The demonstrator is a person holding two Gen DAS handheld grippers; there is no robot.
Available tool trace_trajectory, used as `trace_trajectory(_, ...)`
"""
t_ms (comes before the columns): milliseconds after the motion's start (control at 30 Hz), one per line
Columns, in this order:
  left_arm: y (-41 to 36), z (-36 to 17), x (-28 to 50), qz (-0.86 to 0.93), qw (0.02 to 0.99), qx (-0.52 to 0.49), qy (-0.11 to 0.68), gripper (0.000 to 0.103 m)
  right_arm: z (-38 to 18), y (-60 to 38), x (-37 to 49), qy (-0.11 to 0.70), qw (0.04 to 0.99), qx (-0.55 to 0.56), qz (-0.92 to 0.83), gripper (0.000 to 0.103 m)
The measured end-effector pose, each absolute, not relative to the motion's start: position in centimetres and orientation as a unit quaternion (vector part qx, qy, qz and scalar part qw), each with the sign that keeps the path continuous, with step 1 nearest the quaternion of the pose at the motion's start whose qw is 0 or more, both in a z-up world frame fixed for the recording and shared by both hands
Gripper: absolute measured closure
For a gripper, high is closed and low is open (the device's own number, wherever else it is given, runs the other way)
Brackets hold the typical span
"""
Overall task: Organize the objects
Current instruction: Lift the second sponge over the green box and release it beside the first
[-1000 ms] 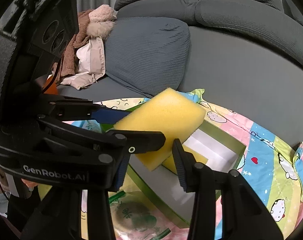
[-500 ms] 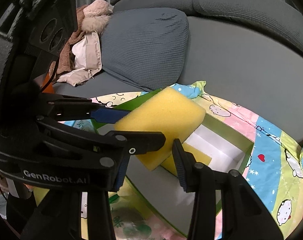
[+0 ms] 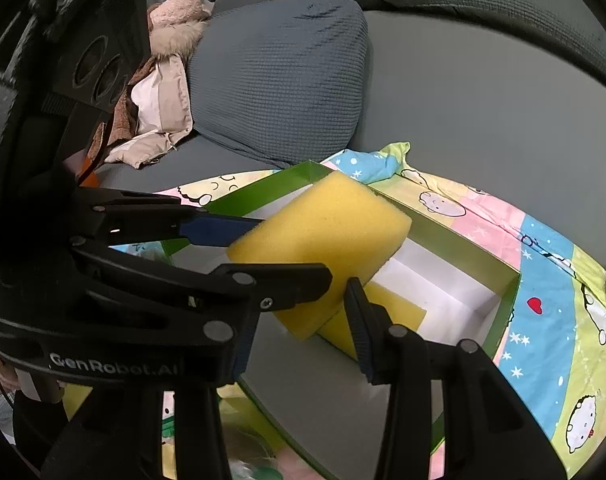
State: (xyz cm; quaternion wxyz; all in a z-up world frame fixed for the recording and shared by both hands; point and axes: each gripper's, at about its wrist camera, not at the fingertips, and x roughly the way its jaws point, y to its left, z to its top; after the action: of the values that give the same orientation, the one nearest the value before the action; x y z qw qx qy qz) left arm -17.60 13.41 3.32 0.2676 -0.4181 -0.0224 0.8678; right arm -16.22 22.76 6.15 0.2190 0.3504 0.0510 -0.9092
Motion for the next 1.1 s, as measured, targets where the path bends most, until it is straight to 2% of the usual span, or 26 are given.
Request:
trace_trajectory(800,13.6,0.8,-19.5,0.854,0.259,-0.450,-0.030,0.051,4.2,22.3,-18.2,0.049,0.211,0.391,-0.894,0.060)
trace_trajectory(1000,13.6,0.1,-20.0,0.846,0.251,-0.470,-0.037,0.051,3.6,22.3,-18.7,0.039,0.208,0.407,-0.889,0.060)
trace_trajectory(1033,13.5,0.0,-20.0,0.844,0.249,-0.474,-0.038,0.050,3.5,22.3,-18.7,0.041,0.206,0.409,-0.888,0.057)
trace_trajectory(1067,13.6,-0.2,-20.1,0.841,0.246,-0.481,-0.040,0.043,3.5,22.3,-18.7,0.042,0.204,0.410,-0.888,0.054)
trace_trajectory(1100,13.6,-0.4,-20.2,0.837,0.242,-0.489,-0.039,0.036,3.5,22.2,-18.7,0.043,0.203,0.412,-0.887,0.047)
